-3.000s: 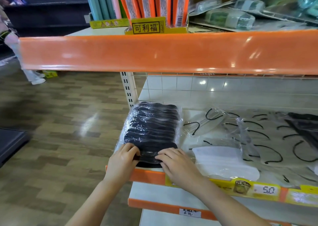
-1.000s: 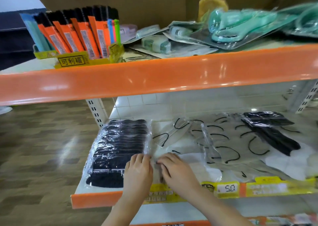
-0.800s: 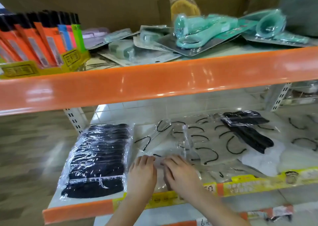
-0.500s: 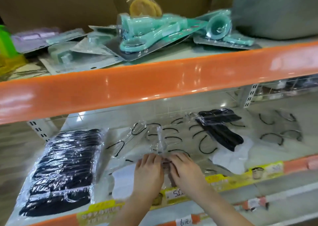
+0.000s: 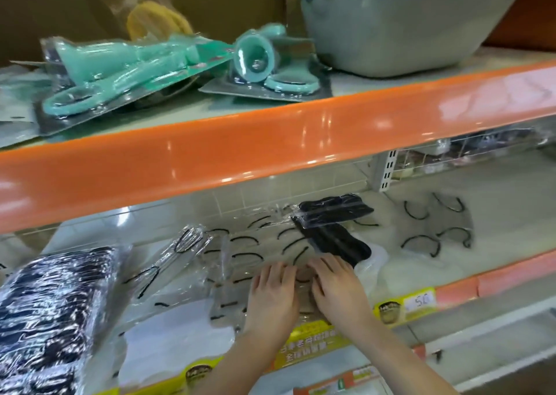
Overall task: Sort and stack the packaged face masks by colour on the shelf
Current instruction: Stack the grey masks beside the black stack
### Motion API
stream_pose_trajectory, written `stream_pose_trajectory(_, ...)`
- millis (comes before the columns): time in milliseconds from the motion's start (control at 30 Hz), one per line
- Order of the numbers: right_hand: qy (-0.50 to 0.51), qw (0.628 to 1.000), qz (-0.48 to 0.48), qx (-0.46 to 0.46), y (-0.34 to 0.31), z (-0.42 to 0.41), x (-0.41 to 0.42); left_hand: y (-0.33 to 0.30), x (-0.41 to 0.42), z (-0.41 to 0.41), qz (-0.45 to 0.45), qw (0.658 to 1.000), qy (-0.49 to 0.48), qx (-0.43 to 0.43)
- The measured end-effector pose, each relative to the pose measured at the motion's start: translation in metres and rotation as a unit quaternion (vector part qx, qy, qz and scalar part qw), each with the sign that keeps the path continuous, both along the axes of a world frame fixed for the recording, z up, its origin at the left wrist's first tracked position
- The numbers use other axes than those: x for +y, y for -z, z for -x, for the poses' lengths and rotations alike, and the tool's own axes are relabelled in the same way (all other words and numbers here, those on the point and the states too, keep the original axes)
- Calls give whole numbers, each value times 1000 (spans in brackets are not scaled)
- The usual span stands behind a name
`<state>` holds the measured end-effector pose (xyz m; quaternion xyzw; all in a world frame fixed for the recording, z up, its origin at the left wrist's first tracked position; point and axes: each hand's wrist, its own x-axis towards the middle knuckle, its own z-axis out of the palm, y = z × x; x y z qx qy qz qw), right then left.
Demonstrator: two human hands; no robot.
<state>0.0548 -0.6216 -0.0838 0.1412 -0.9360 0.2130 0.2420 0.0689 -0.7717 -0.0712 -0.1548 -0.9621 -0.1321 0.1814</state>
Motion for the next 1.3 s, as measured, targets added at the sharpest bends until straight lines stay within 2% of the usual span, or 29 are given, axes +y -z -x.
stream_pose_trajectory(333, 45, 998, -38, -10, 16, 21, 44, 12, 39, 4, 19, 997, -60, -47)
stream_pose_trajectory(667, 68, 996, -55, -13, 24, 23, 45, 19, 40, 3, 3, 998, -64, -18)
stream_pose_trajectory(967, 65, 997, -23, 22, 19, 19, 44, 19, 41, 2, 5, 998, -59, -8)
stream_pose_trajectory(1133, 41, 999, -14, -12, 16, 20, 46, 18, 40, 3, -2, 998, -57, -15)
stream_pose_trajectory(1300, 55, 993, 54, -84, 7, 21, 55, 21, 40, 3, -12, 998, -60, -3)
